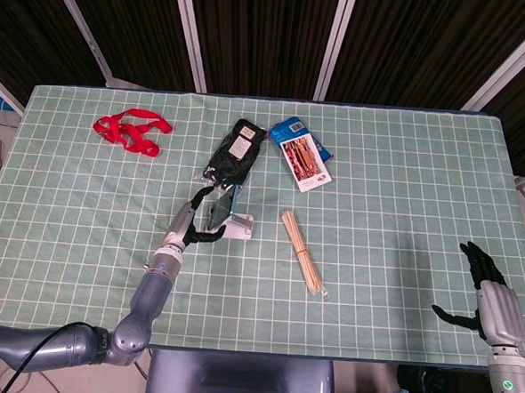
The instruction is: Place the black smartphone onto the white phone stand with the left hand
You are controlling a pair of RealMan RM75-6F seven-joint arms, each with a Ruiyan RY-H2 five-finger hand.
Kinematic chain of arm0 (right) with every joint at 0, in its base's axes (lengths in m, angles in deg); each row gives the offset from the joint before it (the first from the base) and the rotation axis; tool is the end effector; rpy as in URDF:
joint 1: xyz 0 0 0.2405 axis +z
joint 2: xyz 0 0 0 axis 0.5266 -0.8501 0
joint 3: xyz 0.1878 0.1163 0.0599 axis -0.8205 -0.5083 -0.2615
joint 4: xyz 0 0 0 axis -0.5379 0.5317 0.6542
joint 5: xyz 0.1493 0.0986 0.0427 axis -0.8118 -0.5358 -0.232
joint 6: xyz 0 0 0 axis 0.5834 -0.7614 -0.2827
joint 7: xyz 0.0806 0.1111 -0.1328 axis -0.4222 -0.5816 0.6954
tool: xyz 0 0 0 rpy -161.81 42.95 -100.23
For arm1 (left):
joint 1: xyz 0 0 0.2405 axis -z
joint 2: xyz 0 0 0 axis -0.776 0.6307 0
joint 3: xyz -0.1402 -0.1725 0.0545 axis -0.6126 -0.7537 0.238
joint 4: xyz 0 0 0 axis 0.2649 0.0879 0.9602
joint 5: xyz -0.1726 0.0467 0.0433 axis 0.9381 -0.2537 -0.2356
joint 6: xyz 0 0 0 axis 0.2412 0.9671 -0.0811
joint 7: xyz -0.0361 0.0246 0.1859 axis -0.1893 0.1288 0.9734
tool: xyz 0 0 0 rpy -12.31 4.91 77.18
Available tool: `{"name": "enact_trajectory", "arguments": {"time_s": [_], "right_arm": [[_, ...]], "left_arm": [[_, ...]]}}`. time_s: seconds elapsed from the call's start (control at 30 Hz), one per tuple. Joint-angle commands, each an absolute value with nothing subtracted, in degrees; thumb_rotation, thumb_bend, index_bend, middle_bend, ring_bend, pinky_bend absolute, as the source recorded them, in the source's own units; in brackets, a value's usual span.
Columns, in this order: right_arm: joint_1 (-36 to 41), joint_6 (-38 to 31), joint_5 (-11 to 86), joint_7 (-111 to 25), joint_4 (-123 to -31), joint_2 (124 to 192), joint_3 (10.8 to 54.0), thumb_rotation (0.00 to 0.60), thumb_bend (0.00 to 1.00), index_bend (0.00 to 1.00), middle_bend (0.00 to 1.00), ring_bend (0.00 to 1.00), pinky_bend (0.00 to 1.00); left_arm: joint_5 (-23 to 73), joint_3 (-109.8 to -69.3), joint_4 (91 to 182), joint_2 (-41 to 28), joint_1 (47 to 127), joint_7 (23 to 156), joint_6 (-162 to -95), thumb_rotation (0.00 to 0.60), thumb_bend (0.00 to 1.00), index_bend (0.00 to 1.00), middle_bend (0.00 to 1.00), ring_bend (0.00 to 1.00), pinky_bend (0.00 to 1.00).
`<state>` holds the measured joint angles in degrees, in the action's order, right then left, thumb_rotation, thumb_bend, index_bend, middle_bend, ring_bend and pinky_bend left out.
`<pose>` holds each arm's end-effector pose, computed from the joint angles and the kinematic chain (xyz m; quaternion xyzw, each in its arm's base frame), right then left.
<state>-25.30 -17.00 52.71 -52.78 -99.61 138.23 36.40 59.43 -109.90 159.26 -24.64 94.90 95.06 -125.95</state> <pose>-0.2810 -0.2395 0.1621 0.5141 -0.5074 0.4322 0.5399 -0.0796 0.3591 -0.0380 -0.3930 -0.7459 -0.4562 0.2848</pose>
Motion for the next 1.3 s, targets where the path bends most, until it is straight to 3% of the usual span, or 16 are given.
{"name": "enact_trajectory", "arguments": {"time_s": [0.03,0.33,0.6,0.73,0.97,1.13,1.3], "right_arm": [[-25.3,-17.0,52.7,-52.8,-99.6,138.2,36.4,0.6,0.11,0.0,0.0,0.0,0.15],[-25.4,-17.2,52.9,-52.5,-99.5,138.3,36.5,0.6,0.11,0.0,0.0,0.0,0.15],[-25.4,-17.4,53.2,-52.0,-99.4,138.4,36.6,0.6,0.11,0.0,0.0,0.0,0.15],[-25.3,-17.1,52.9,-51.4,-99.5,138.4,36.7,0.6,0.11,0.0,0.0,0.0,0.15],[-25.3,-17.3,52.9,-50.5,-99.7,138.4,36.7,0.6,0.11,0.0,0.0,0.0,0.15],[-25.3,-17.5,52.8,-49.8,-99.8,138.6,36.7,0.6,0.11,0.0,0.0,0.0,0.15],[-25.4,-17.7,53.1,-49.5,-99.7,138.6,36.8,0.6,0.11,0.0,0.0,0.0,0.15]], "left_arm": [[59.0,-109.5,160.0,-24.2,94.5,95.1,-126.3,0.6,0.31,0.04,0.01,0.0,0.0],[55.8,-106.7,165.3,-20.5,92.0,95.7,-127.9,0.6,0.28,0.0,0.0,0.0,0.0],[44.1,-100.9,178.7,-9.4,83.2,94.3,-133.8,0.6,0.28,0.0,0.0,0.0,0.0],[36.4,-94.8,184.0,0.7,76.0,92.5,-136.6,0.6,0.28,0.0,0.0,0.0,0.0],[20.9,-85.3,177.9,9.4,68.7,93.0,-140.2,0.6,0.27,0.0,0.0,0.0,0.0],[11.1,-81.0,168.2,9.4,64.8,98.1,-146.6,0.6,0.24,0.0,0.0,0.0,0.0],[8.3,-79.2,161.1,8.2,62.3,104.5,-149.8,0.6,0.15,0.0,0.0,0.0,0.0]]}}
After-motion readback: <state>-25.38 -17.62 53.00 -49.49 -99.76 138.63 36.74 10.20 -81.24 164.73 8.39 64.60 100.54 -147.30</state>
